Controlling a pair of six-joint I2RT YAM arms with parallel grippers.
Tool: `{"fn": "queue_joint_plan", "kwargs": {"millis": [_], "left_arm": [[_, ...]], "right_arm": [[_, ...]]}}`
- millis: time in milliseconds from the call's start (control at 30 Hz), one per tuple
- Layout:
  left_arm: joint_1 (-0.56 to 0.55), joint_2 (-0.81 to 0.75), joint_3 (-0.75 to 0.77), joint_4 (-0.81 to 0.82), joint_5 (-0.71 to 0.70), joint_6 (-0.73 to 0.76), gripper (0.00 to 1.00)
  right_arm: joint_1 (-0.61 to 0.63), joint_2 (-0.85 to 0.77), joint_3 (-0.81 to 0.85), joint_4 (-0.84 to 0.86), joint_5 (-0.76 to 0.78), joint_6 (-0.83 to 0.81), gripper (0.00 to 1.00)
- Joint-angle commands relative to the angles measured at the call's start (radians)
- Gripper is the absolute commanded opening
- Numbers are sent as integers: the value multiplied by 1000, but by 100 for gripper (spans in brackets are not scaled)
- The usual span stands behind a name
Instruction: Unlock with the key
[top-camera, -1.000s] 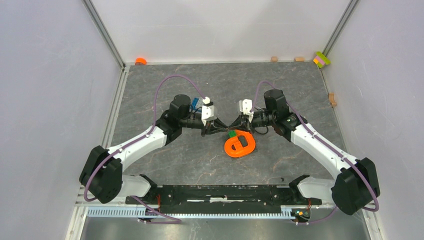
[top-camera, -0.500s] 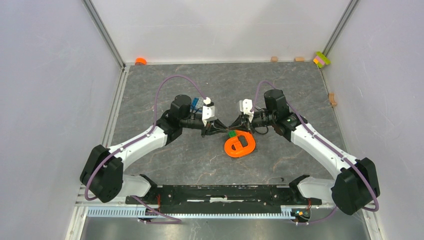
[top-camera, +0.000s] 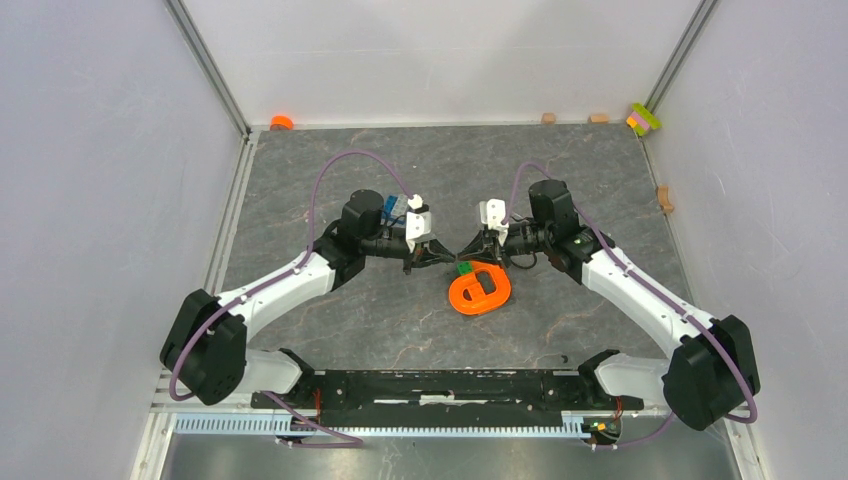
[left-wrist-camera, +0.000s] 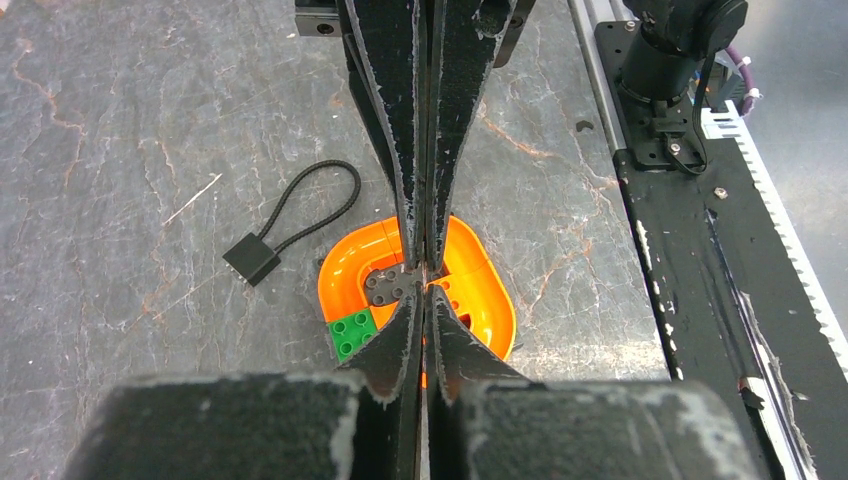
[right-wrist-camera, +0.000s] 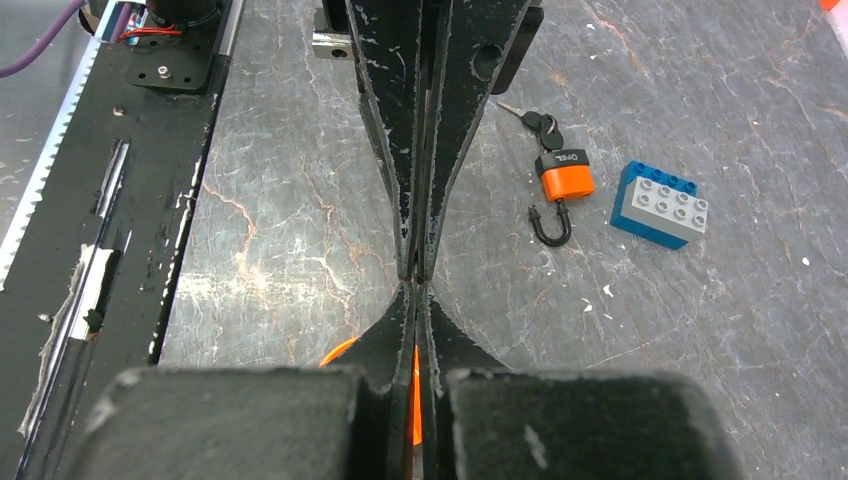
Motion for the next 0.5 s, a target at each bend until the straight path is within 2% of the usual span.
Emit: {"fn": "queue_joint_plan", "kwargs": {"millis": [0,133,200,467], "left_arm": [[-2,-15,1,41,-29,-29,2],[-2,-35,-16,80,-34,-59,2],[-2,-41,-12,69,-31,-55,2],[-2,-52,-9,16,-1,-8,2]], "right_arm": [[-13,-38,-12,54,-10,13,0],[-21,-47,-33,72,-4,20,0],[-24,-49,-42,75,-1,19,3],[-32,-53,-64,89,-2,24,1]]}}
